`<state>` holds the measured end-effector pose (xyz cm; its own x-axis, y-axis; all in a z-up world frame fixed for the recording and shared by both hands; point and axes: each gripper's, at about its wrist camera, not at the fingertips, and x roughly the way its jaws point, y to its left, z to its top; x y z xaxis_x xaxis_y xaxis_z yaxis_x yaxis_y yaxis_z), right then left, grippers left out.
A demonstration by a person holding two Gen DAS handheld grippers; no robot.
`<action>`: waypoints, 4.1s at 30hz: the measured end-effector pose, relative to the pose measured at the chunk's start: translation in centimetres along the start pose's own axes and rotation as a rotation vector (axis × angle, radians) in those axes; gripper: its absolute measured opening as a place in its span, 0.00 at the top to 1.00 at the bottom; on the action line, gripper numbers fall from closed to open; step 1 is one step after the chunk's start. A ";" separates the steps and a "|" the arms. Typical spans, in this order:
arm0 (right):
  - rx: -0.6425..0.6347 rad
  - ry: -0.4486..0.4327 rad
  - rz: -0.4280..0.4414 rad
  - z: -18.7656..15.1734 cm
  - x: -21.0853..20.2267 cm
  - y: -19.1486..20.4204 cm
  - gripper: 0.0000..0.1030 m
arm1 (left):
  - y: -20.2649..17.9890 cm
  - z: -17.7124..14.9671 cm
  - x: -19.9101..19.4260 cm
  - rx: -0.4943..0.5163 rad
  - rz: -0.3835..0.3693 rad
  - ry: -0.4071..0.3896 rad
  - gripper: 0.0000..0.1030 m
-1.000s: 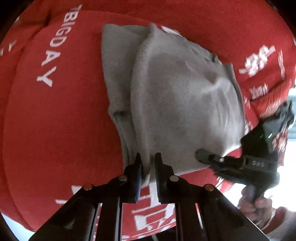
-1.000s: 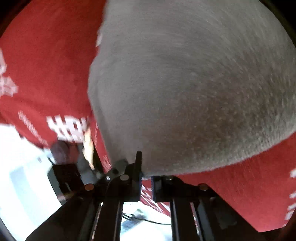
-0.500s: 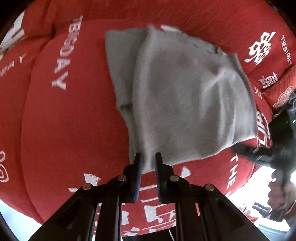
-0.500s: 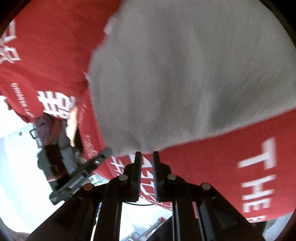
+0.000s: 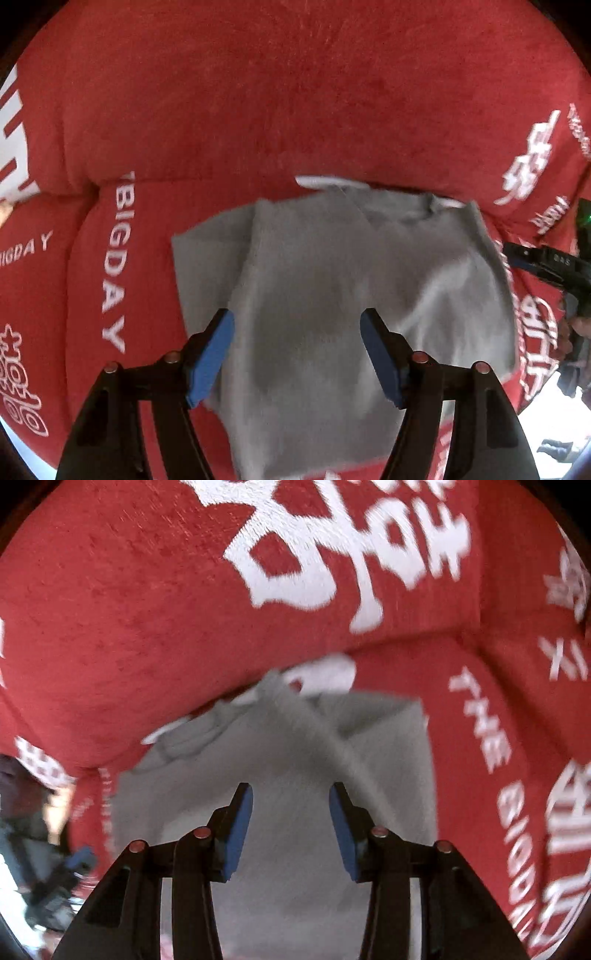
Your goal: Fold small clothes
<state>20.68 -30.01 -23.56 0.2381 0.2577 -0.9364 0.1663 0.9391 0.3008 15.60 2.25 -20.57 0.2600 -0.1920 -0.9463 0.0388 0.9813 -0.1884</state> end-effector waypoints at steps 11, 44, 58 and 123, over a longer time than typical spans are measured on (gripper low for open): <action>-0.045 0.081 -0.122 3.5 5.4 -3.1 0.90 | 1.3 2.0 6.9 -0.025 0.267 0.015 0.31; -0.124 0.227 -0.122 -13.9 -1.6 -6.4 0.81 | -3.9 -13.5 2.5 0.098 0.158 0.163 0.25; -0.156 0.236 -0.147 -15.4 -1.5 -1.1 0.73 | 0.3 -14.9 1.3 -0.069 0.128 0.205 0.25; 0.401 0.354 0.687 -18.7 7.8 9.3 0.91 | 10.6 -13.5 1.0 -0.726 -0.298 -0.035 0.69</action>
<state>6.17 -15.03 -31.49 0.1091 0.8560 -0.5053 0.4348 0.4160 0.7987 3.26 12.33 -27.06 0.3686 -0.4332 -0.8225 -0.5258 0.6324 -0.5688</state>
